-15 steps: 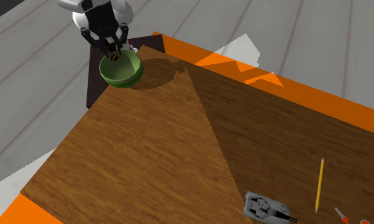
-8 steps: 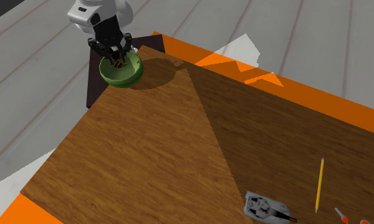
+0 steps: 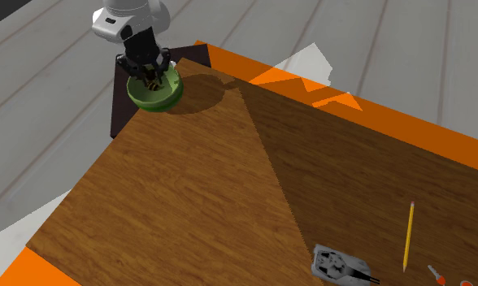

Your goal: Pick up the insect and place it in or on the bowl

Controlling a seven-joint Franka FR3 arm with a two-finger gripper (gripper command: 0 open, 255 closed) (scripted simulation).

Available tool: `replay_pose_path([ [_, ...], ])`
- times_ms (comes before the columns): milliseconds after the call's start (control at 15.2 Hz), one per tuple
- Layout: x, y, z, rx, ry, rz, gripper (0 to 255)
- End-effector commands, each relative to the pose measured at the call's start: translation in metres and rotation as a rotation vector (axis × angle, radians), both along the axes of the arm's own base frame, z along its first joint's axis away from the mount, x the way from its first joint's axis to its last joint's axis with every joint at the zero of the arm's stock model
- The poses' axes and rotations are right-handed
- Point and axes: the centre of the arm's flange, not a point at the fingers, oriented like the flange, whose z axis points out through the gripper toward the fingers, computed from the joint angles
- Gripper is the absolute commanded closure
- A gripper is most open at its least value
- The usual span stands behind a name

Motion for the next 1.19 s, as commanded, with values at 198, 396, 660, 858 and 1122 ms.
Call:
replay_pose_path([
  [198, 0.000, 0.000, 0.000, 0.000, 0.000, 0.000, 0],
  [396, 0.000, 0.000, 0.000, 0.000, 0.000, 0.000, 0],
  [660, -0.006, 0.006, 0.049, 0.000, 0.000, 0.000, 0],
  [858, -0.006, 0.006, 0.049, 0.000, 0.000, 0.000, 0],
  [1122, -0.006, 0.006, 0.049, 0.000, 0.000, 0.000, 0],
])
